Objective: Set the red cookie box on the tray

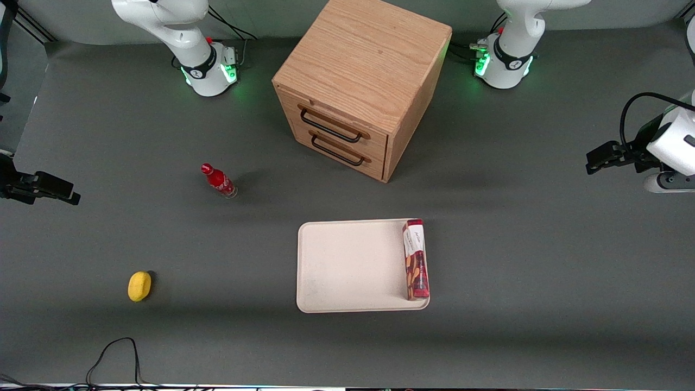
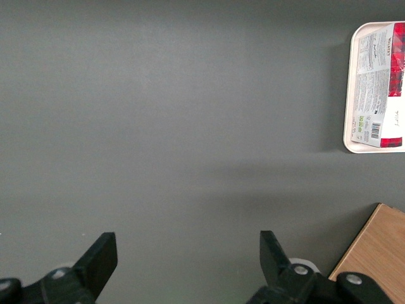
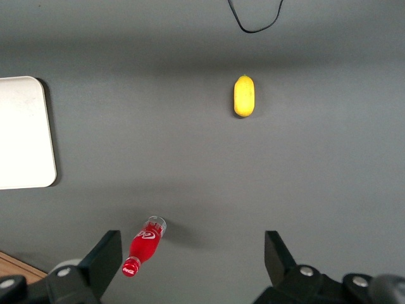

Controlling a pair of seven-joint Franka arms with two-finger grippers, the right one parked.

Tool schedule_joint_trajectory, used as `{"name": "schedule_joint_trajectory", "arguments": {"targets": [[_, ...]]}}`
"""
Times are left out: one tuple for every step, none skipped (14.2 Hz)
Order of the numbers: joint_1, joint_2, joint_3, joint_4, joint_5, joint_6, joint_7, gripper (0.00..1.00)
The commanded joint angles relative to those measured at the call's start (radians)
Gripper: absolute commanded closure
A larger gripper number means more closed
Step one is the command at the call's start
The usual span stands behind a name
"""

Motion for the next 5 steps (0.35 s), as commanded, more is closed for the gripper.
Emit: {"name": "schedule_joint_trajectory", "arguments": {"targets": [[0.003,-0.001,0.001,0.023,-0.013,-0.028,0.019,0.00],[0.003,0.001,0.000,0.023,-0.013,-0.028,0.021,0.00],[0.003,-0.001,-0.002,0.021,-0.013,-0.030,0.022,0.00],[0.003,-0.001,-0.002,0.023,-0.013,-0.034,0.022,0.00],[0.003,-0.001,-0.003,0.023,-0.013,-0.034,0.022,0.00]]}}
